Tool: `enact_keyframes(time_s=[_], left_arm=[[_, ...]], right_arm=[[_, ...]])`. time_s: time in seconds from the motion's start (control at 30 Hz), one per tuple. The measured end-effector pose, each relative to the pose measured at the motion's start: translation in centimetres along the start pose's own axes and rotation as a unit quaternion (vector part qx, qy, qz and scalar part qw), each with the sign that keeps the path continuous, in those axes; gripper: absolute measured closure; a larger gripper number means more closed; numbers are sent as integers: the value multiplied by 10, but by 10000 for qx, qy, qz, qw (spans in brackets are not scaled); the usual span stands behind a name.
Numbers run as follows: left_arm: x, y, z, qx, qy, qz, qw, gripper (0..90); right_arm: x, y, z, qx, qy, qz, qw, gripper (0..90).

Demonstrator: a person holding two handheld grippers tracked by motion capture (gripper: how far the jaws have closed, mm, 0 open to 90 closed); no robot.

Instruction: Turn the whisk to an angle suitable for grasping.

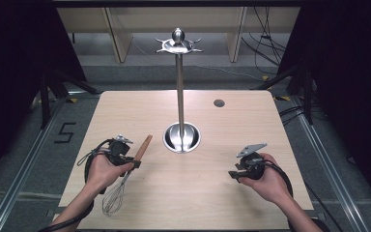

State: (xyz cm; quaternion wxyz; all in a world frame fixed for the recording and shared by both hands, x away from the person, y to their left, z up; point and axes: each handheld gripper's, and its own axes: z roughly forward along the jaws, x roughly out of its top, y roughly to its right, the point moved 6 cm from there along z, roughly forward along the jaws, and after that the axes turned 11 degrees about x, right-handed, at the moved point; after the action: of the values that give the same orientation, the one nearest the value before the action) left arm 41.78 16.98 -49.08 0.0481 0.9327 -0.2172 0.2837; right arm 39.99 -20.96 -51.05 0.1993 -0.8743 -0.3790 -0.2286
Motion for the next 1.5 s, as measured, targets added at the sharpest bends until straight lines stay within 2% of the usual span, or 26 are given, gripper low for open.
enact_keyframes(time_s=[0.07,0.1,0.13,0.17,0.2,0.27,0.33,0.37,0.4,0.47,0.53,0.63,0.67,0.7,0.77,0.8,0.87,0.93,1.03,1.07,1.23,1.3,1.33,1.37,1.47,1.5], left_arm=[[4,-3,-13,-97,390,-2,9992,685],[4,-5,-18,-126,497,135,9986,685],[4,-5,-18,-126,497,135,9986,685],[6,-4,-23,-94,728,-15,9973,685],[6,-7,-30,-143,850,128,9962,685],[7,-9,-34,-129,974,169,9950,685],[10,-10,-43,-153,1455,12,9892,685],[11,-10,-45,-166,1605,-71,9869,685],[11,-11,-47,-201,1679,-83,9856,685],[13,-12,-51,-272,1934,-269,9804,685],[14,-14,-54,-245,2027,-287,9785,685],[18,-14,-58,-249,2289,-352,9725,686],[19,-14,-60,-263,2348,-440,9707,685],[21,-15,-62,-265,2416,-374,9693,685],[24,-15,-66,-268,2538,-425,9660,685],[24,-15,-66,-268,2538,-425,9660,685],[26,-16,-70,-251,2616,-458,9638,685],[28,-17,-74,-220,2753,-414,9602,685],[30,-17,-76,-241,2804,-411,9587,685],[31,-17,-77,-223,2819,-425,9583,685],[35,-17,-81,-215,2937,-402,9548,686],[39,-17,-85,-222,3036,-371,9518,686],[41,-16,-87,-238,3083,-369,9503,686],[43,-16,-88,-275,3121,-337,9490,686],[47,-17,-91,-256,3148,-320,9483,686],[51,-17,-92,-267,3182,-331,9471,686]], right_arm=[[0,0,-1,-23,70,-15,10000,571],[1,1,1,-55,286,-24,9996,570],[1,1,1,-55,286,-24,9996,570],[0,0,-2,-25,178,54,9998,569],[-2,0,-4,-36,174,49,9998,566],[-2,0,-5,-37,180,39,9998,565],[-2,1,-5,-21,370,118,9992,565],[-3,3,-6,-94,335,-3,9994,564],[-4,1,-9,-22,247,130,9996,564],[-6,4,-10,-71,281,79,9995,562],[-6,4,-11,-65,307,157,9994,560],[-7,5,-10,-87,423,186,9989,556],[-7,6,-10,-137,437,110,9989,555],[-8,6,-10,-124,446,122,9989,553],[-9,6,-12,-96,376,129,9992,551],[-9,6,-12,-96,376,129,9992,551],[-9,6,-13,-75,367,250,9990,550],[-9,7,-13,-86,395,207,9990,549],[-8,8,-12,-91,432,127,9989,548],[-9,7,-12,-62,398,230,9989,547],[-10,7,-12,-54,418,263,9988,546],[-8,9,-9,-134,659,142,9976,544],[-9,8,-12,-72,485,169,9987,543],[-9,8,-13,-68,510,162,9985,542],[-8,11,-12,-154,689,60,9975,542],[-9,8,-14,-71,638,256,9976,542]])
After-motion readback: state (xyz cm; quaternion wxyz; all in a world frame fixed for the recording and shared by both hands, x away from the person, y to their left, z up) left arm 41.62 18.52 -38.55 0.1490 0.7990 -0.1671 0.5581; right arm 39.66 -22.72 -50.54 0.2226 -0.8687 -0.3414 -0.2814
